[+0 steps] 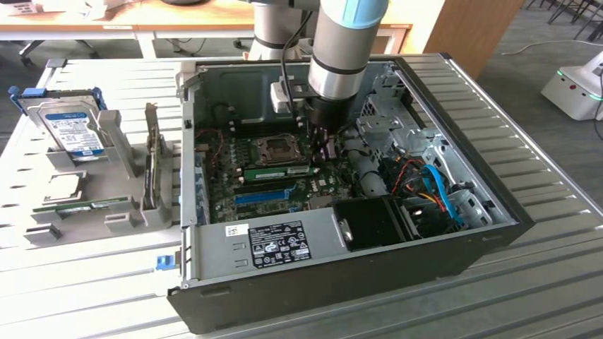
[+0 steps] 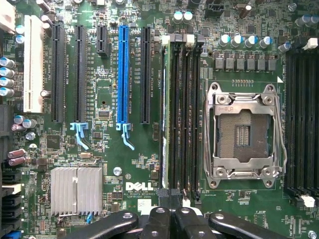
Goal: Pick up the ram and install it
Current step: 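Press down the ram until it locks into place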
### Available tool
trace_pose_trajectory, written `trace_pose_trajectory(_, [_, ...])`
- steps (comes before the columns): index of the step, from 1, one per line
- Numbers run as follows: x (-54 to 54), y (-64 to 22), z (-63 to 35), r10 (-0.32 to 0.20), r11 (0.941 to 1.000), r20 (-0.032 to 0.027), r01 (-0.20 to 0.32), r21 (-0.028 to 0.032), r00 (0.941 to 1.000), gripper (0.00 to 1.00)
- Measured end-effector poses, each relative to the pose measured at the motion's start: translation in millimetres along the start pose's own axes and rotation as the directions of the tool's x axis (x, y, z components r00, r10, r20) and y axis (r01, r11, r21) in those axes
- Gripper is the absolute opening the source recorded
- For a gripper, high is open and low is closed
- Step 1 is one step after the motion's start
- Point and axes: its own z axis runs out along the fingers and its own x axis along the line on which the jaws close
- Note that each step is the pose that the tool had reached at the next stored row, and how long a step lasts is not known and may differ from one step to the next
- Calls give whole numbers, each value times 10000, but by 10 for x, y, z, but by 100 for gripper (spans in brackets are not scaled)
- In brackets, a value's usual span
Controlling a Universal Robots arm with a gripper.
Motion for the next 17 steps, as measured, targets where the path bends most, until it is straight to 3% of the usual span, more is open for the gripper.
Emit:
trace_pose_trajectory(12, [-6, 2, -217, 0, 10000, -8, 0, -2, 10000, 11])
trace_pose_trajectory(17, [-8, 2, -253, 0, 10000, -5, 0, -1, 10000, 11])
